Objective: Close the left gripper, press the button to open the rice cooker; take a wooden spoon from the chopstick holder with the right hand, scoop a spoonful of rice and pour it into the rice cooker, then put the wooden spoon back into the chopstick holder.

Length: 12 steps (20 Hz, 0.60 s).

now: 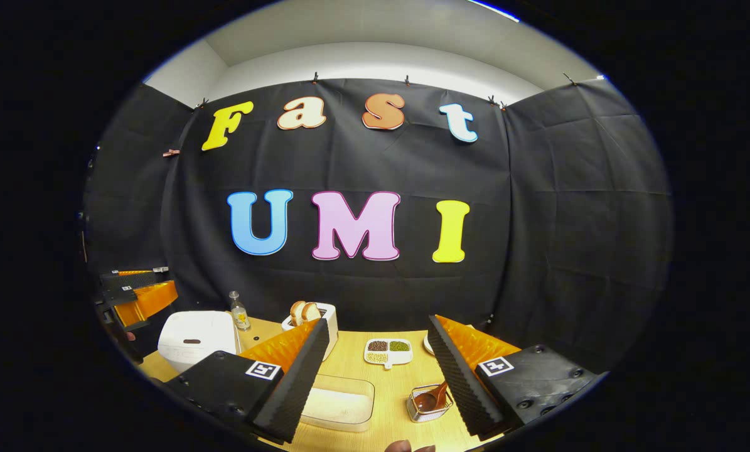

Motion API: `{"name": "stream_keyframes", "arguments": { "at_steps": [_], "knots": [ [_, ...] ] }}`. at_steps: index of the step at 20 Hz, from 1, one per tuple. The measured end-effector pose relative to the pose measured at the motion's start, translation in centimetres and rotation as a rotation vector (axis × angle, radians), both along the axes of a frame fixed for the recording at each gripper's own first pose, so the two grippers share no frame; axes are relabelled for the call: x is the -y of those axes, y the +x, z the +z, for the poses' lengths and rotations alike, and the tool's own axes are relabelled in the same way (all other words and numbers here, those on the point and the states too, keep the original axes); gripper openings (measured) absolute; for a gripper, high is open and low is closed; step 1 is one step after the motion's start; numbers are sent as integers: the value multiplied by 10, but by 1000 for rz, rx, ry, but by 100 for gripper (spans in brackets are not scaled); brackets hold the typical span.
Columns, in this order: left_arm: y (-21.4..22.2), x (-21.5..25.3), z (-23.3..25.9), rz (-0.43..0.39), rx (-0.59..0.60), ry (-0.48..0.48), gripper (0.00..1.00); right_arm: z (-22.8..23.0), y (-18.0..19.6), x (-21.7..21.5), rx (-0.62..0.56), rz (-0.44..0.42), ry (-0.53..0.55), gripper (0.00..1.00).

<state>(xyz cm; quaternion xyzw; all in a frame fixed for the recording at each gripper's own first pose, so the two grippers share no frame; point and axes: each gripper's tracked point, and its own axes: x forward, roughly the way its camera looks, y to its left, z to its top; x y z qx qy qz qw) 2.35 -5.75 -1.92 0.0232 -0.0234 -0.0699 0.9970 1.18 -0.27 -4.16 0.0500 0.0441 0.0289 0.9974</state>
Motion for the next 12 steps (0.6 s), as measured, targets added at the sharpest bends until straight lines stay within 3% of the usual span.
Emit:
{"name": "stream_keyframes", "arguments": {
  "at_steps": [12],
  "knots": [
    [8, 23, 4, -28, 12, -5, 95, -8, 10, 38, -2, -69, 5, 98]
  ]
}}
